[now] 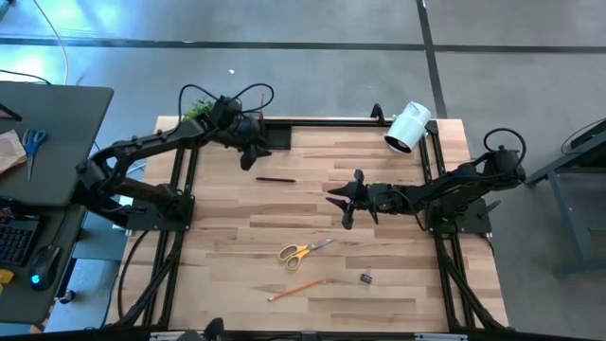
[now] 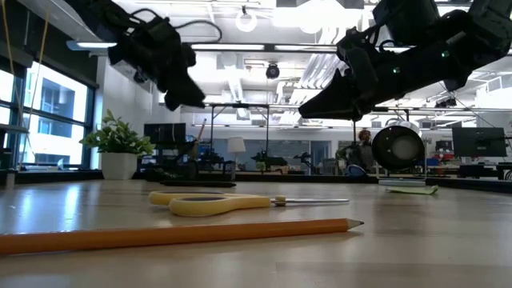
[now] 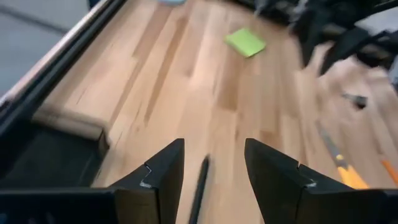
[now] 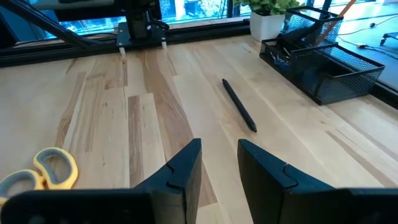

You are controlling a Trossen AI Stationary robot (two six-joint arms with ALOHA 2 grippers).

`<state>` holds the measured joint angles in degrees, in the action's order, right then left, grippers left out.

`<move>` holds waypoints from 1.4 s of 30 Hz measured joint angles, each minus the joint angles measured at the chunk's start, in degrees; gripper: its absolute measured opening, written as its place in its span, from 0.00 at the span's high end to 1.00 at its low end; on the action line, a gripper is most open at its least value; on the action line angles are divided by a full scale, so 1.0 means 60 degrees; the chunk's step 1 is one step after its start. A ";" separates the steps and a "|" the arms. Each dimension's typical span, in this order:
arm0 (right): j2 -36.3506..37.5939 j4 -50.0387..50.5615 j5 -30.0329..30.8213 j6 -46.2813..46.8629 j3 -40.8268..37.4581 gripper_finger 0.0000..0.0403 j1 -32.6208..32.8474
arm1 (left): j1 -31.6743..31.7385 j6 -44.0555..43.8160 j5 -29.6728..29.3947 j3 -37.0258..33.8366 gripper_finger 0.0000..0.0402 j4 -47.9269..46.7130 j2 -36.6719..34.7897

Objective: Pick and place office supplies into organizer
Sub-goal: Put the black pen into the top left section of the desk organizer

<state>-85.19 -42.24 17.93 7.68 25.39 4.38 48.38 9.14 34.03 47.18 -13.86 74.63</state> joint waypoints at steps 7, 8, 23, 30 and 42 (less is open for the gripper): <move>-0.1059 -0.1201 0.0000 -0.0024 0.0164 0.75 -0.0034 | -0.0800 -0.0003 0.0103 0.0000 0.61 0.1104 -0.0442; -0.1241 -0.1164 0.0000 -0.0025 0.0327 0.75 -0.0056 | -0.0874 -0.0038 0.0090 0.0000 0.60 0.1256 -0.0546; -0.4029 0.2278 -0.2435 -0.2000 0.5243 0.75 -0.2046 | -0.0987 -0.0467 -0.0143 -0.1314 0.61 0.3335 -0.3180; -0.5557 0.3676 -0.3788 -0.2030 0.6871 0.75 -0.2779 | -0.0101 -0.1505 0.0174 -0.2338 0.61 0.4555 -0.4589; -0.6126 0.4216 -0.3329 -0.2361 0.7195 0.75 -0.2912 | -0.0004 -0.3152 0.0271 -0.3501 0.61 0.6836 -0.4903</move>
<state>-121.95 -16.95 -2.04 -6.48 68.55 -13.09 48.36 -9.77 35.66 26.17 27.15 45.21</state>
